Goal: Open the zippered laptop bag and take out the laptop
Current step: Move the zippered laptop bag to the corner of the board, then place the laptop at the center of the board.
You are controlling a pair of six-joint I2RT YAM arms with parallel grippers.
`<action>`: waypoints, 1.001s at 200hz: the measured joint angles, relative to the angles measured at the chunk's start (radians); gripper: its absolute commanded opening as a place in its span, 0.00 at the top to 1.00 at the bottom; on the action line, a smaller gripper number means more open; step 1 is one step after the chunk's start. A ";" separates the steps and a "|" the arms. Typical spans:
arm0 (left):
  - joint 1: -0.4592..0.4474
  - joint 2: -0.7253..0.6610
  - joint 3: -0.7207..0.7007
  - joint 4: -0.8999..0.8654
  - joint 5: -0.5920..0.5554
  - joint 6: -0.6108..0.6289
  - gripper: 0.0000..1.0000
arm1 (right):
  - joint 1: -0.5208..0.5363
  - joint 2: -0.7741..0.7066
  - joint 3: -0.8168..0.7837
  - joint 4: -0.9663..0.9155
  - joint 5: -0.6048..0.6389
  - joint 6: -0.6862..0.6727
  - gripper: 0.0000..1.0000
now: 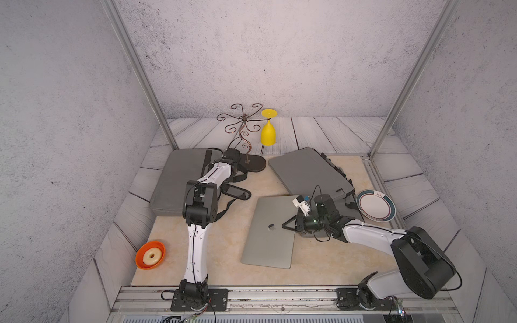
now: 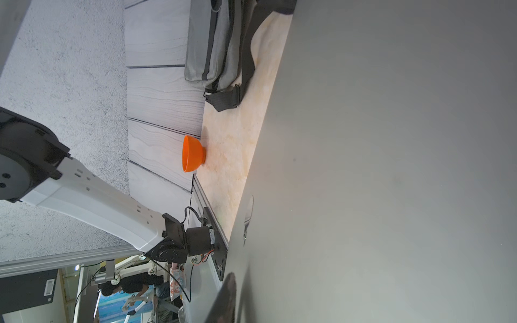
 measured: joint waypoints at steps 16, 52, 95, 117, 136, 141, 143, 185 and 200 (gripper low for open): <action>0.000 -0.008 -0.003 -0.014 0.025 0.002 0.50 | 0.025 0.050 0.008 0.054 0.000 0.019 1.00; 0.000 -0.109 -0.037 -0.062 0.122 -0.017 0.38 | 0.077 0.167 0.043 0.161 -0.001 0.059 1.00; -0.001 -0.301 -0.069 -0.143 0.262 -0.043 0.29 | 0.131 0.298 0.101 0.288 -0.001 0.103 1.00; -0.003 -0.380 -0.101 -0.198 0.347 -0.058 0.28 | 0.156 0.364 0.137 0.333 0.000 0.116 1.00; -0.007 -0.447 -0.177 -0.227 0.418 -0.069 0.27 | 0.175 0.408 0.166 0.357 -0.001 0.126 1.00; -0.009 -0.466 -0.203 -0.231 0.438 -0.074 0.27 | 0.180 0.418 0.172 0.364 -0.002 0.130 1.00; -0.009 -0.472 -0.212 -0.232 0.444 -0.077 0.27 | 0.182 0.422 0.175 0.367 -0.001 0.130 1.00; -0.012 -0.646 -0.448 -0.247 0.618 -0.122 0.25 | 0.216 0.510 0.218 0.447 -0.002 0.150 1.00; -0.012 -0.693 -0.509 -0.247 0.660 -0.138 0.25 | 0.225 0.536 0.230 0.472 -0.002 0.158 0.93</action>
